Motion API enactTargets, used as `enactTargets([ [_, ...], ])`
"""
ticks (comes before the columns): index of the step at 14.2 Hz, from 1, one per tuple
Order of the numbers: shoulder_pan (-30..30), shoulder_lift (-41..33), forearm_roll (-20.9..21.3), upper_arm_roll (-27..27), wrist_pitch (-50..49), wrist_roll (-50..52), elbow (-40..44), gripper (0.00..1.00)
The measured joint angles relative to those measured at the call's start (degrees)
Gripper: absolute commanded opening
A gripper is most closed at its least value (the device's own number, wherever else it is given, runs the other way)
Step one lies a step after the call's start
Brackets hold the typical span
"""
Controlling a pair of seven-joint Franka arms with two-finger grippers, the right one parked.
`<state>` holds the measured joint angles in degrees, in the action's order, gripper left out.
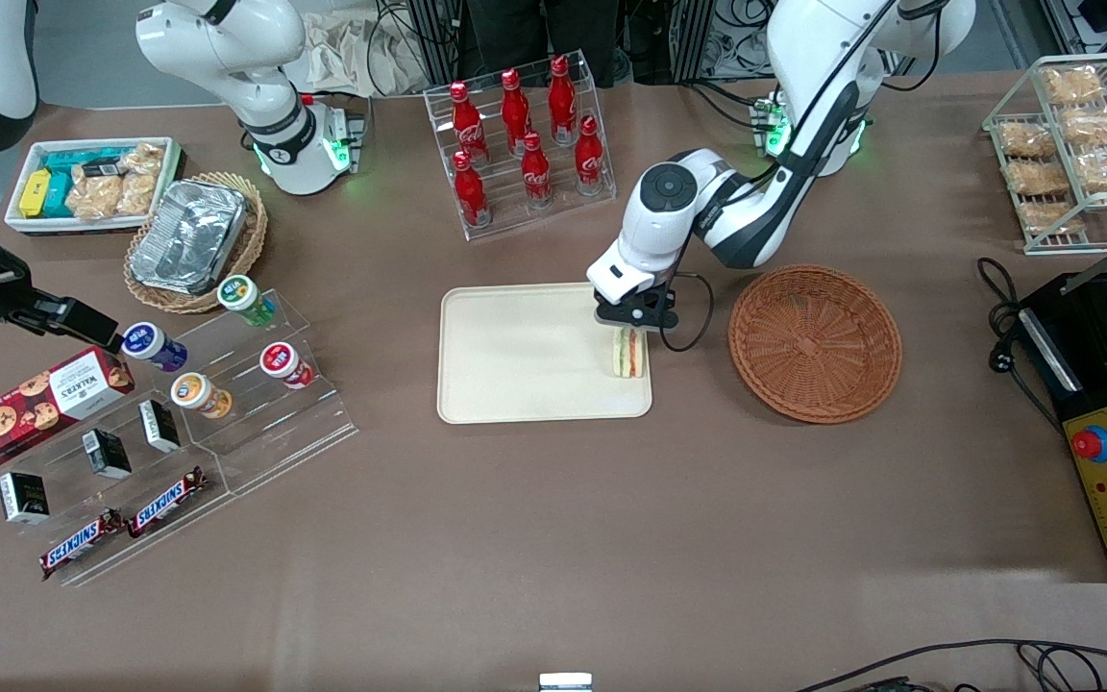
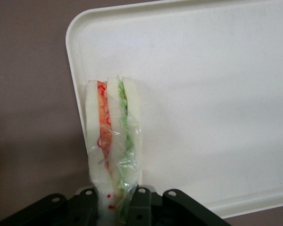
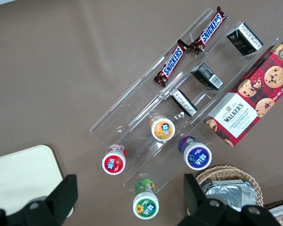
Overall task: Place sandwich from basket to tray
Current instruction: 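Lower the sandwich onto the tray and open the left gripper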
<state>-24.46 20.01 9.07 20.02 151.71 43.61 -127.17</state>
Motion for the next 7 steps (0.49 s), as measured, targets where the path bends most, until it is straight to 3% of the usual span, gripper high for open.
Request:
enactTargets([
  [1, 0.0, 0.4, 0.0, 0.0, 0.2, 0.0, 0.1, 0.22],
  [2, 0.0, 0.6, 0.0, 0.0, 0.4, 0.0, 0.2, 0.53],
  [3, 0.0, 0.8, 0.0, 0.0, 0.4, 0.0, 0.2, 0.98],
  [7, 0.0, 1.1, 0.1, 0.0, 0.5, 1.2, 0.9, 1.0],
])
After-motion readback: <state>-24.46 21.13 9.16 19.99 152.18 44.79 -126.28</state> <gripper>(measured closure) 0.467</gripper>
